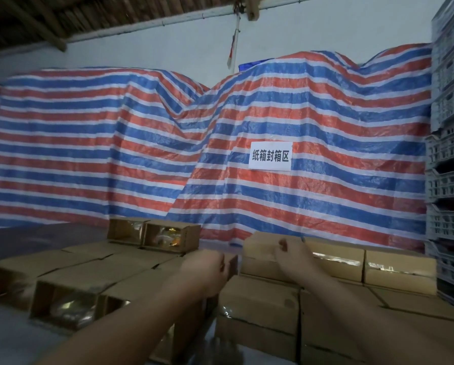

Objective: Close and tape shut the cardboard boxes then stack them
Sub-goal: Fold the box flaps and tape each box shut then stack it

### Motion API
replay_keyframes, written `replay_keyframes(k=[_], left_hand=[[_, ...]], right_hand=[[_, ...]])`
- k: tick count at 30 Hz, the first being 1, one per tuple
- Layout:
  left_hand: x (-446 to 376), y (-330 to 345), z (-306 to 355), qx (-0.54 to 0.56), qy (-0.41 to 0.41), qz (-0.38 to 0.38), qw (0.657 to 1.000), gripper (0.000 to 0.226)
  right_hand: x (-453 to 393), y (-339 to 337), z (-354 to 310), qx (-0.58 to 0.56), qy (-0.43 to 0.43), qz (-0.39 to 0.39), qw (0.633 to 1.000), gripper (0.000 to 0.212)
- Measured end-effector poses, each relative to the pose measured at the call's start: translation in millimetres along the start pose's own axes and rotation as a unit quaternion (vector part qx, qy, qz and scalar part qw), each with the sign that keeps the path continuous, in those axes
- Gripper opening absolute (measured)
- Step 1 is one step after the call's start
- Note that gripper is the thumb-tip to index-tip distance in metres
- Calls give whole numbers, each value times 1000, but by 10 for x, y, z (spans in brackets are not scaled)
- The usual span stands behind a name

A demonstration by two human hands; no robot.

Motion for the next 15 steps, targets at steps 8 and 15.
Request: replay_keyframes(k=[8,15], left_hand=[[605,-559,-426,-158,0,39,987,23],[600,-857,-837,-161,-23,87,983,19]], right_hand=[[760,-111,-740,-28,-115,-39,992,36],[807,140,-1049,-22,-127,-129,983,25]])
Point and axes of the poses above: each hand's wrist, its own x-axis away from the middle knuckle, its own y-axis out of the palm, z = x × y, the point moved 5 cm from there along -x, towards the middle knuckle, and after that the axes turned 4 degrees about z, right-handed, at the moved point
